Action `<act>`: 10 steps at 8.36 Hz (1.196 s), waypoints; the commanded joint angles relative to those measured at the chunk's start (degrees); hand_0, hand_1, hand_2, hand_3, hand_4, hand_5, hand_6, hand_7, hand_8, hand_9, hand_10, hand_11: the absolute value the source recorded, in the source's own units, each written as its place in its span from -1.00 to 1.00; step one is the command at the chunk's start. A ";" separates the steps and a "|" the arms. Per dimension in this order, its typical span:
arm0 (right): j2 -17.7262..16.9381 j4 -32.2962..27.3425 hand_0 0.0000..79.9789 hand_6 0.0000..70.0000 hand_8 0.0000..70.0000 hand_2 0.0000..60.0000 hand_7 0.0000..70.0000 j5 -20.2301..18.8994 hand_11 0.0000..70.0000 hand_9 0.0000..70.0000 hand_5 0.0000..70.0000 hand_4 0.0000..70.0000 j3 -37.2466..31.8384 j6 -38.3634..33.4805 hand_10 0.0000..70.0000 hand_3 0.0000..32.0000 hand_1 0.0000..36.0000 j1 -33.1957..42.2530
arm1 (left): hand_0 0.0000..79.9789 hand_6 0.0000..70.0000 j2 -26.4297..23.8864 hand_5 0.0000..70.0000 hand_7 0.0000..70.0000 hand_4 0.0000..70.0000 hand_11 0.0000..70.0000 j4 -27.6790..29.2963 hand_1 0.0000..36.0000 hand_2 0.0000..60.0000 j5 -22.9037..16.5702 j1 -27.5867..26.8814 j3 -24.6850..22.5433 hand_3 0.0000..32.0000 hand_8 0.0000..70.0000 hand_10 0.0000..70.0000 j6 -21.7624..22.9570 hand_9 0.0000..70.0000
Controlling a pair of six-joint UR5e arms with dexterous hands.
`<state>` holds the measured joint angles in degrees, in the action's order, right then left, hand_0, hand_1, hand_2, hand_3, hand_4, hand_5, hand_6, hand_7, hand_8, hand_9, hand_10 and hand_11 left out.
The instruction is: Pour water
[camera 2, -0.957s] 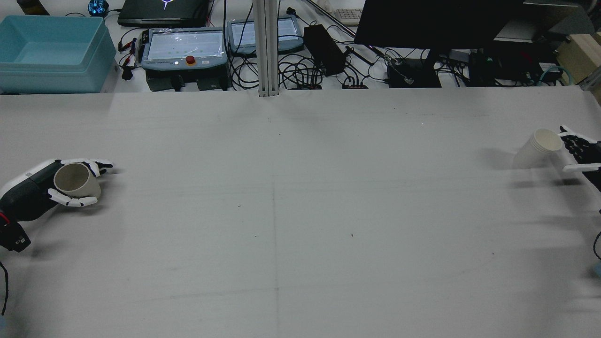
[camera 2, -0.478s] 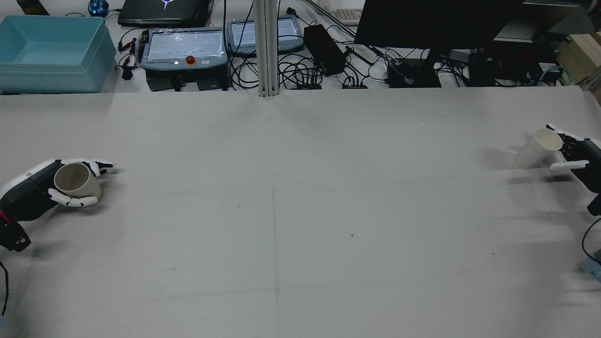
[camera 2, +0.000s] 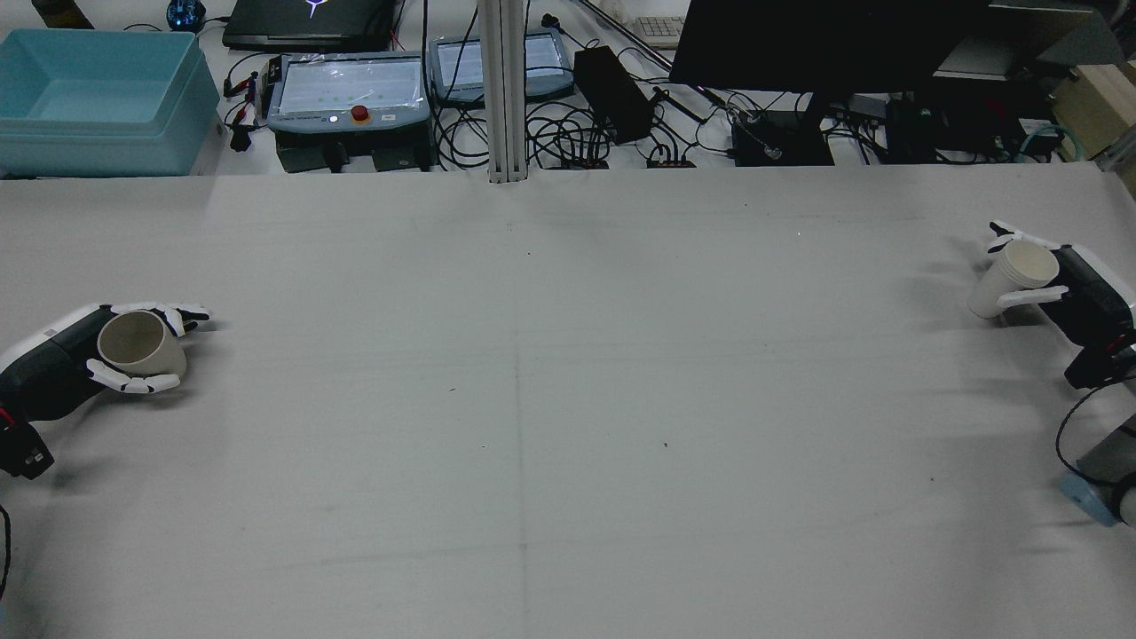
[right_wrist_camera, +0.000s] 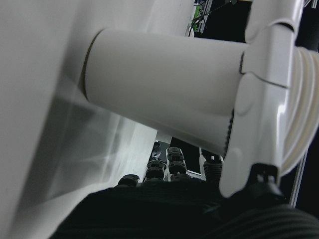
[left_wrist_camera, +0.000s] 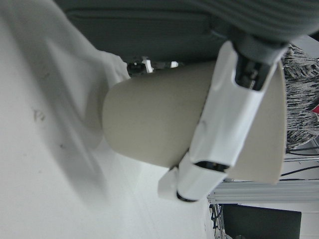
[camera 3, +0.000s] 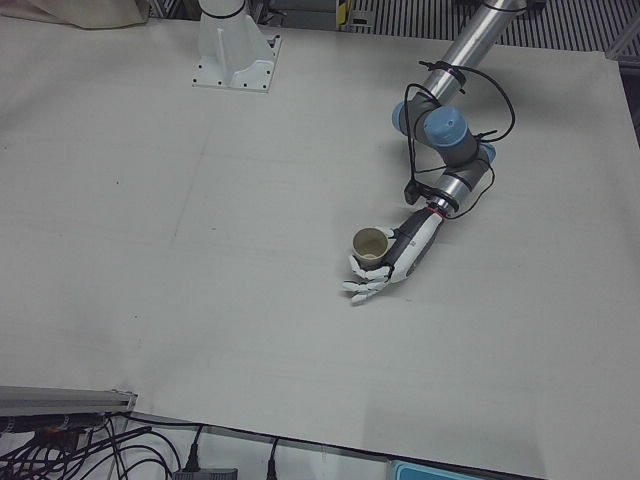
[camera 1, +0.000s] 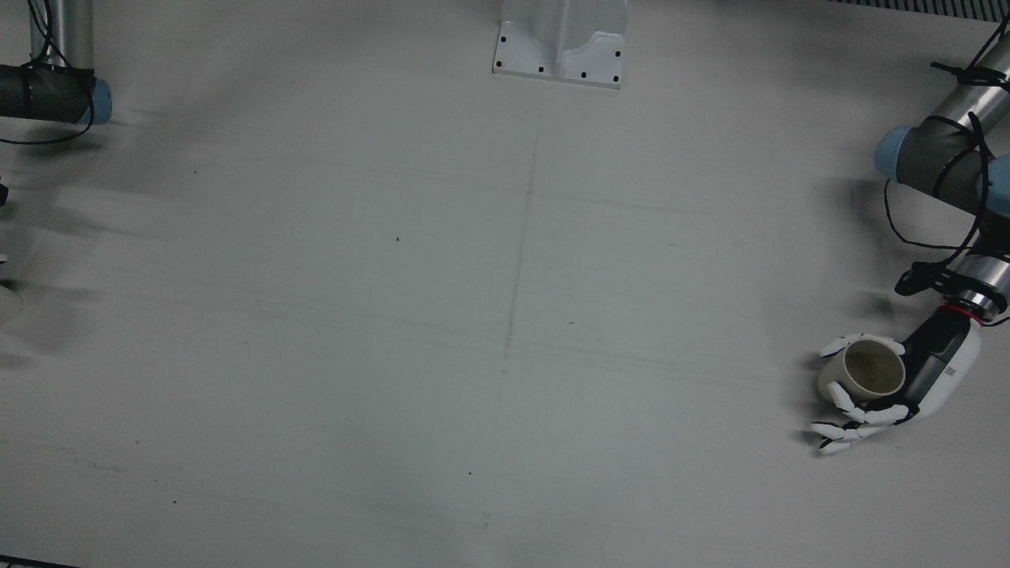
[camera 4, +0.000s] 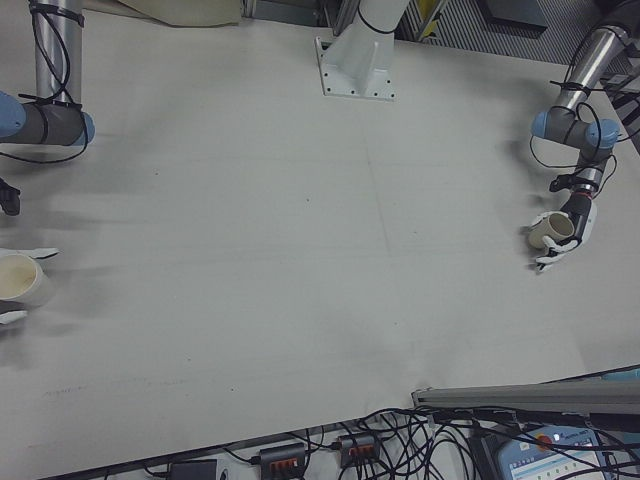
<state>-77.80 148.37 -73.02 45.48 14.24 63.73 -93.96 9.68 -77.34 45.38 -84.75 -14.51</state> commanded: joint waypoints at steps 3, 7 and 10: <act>1.16 7.86 1.00 0.15 -0.26 -0.56 0.36 0.07 -0.67 -0.08 0.91 0.56 7.57 2.99 -0.82 -1.00 0.60 -2.82 | 1.00 -0.28 0.18 1.00 -0.28 1.00 -0.54 1.39 1.00 1.00 0.00 0.15 1.07 -1.00 -0.62 -0.73 0.01 -0.59; 0.02 13.23 1.00 1.00 1.00 1.00 1.00 -0.19 1.00 1.00 1.00 1.00 18.01 2.73 0.47 -1.00 1.00 -2.82 | 1.00 -0.26 0.18 1.00 -0.26 1.00 -0.55 -0.62 1.00 1.00 -0.44 0.15 0.20 -1.00 -0.61 -0.74 3.42 -0.59; 0.62 30.09 1.00 1.00 1.00 1.00 1.00 -0.10 1.00 1.00 1.00 1.00 39.18 2.81 0.45 -1.00 1.00 -3.00 | 1.00 -0.23 -0.08 1.00 -0.26 1.00 -0.51 -12.63 1.00 1.00 -1.49 -0.11 -12.41 -1.00 -0.64 -0.72 4.14 -0.63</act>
<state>-77.92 167.24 -73.19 70.57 16.98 60.78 -93.73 5.68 -77.92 45.56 -88.17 -10.74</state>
